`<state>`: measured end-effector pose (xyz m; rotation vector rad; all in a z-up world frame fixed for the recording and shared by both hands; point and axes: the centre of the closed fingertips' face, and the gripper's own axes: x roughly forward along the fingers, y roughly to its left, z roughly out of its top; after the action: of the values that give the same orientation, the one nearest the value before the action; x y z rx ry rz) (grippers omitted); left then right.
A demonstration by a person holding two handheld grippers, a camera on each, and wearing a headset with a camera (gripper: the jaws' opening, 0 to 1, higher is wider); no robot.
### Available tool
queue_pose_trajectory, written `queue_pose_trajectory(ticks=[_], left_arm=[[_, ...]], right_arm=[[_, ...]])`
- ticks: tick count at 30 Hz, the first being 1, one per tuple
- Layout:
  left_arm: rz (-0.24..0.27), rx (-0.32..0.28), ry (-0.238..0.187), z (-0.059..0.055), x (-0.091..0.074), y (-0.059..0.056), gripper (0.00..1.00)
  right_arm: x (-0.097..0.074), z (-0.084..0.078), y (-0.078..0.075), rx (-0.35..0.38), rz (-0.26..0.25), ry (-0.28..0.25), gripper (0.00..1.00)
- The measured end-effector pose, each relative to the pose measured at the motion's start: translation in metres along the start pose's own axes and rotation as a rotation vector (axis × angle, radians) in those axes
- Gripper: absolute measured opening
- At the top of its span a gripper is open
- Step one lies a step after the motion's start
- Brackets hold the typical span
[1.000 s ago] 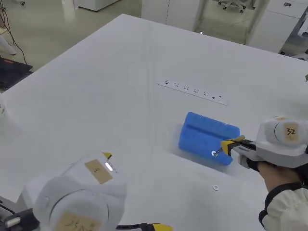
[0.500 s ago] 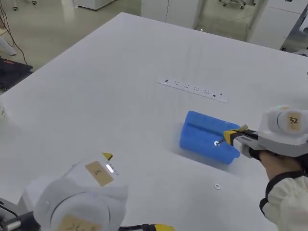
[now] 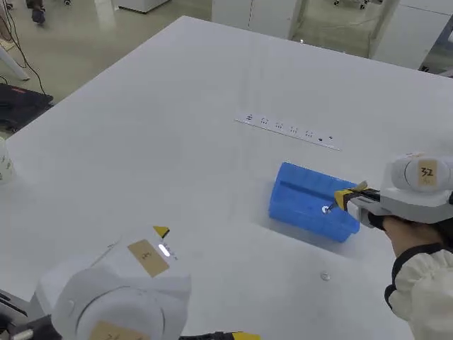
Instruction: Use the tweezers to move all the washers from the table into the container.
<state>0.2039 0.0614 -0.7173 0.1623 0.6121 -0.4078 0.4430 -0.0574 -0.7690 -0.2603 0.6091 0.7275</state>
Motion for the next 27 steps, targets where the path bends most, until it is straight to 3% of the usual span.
queue_pose_trajectory(ticks=[15,27], left_arm=[[-0.004,-0.005,0.0,0.003,0.004,0.0,0.98],[0.004,-0.015,0.022,-0.005,0.006,0.002,0.98]], right_arm=[[0.021,-0.021,-0.004,-0.01,0.01,0.074,0.02],[0.031,-0.03,-0.004,0.008,0.024,0.107,0.03]])
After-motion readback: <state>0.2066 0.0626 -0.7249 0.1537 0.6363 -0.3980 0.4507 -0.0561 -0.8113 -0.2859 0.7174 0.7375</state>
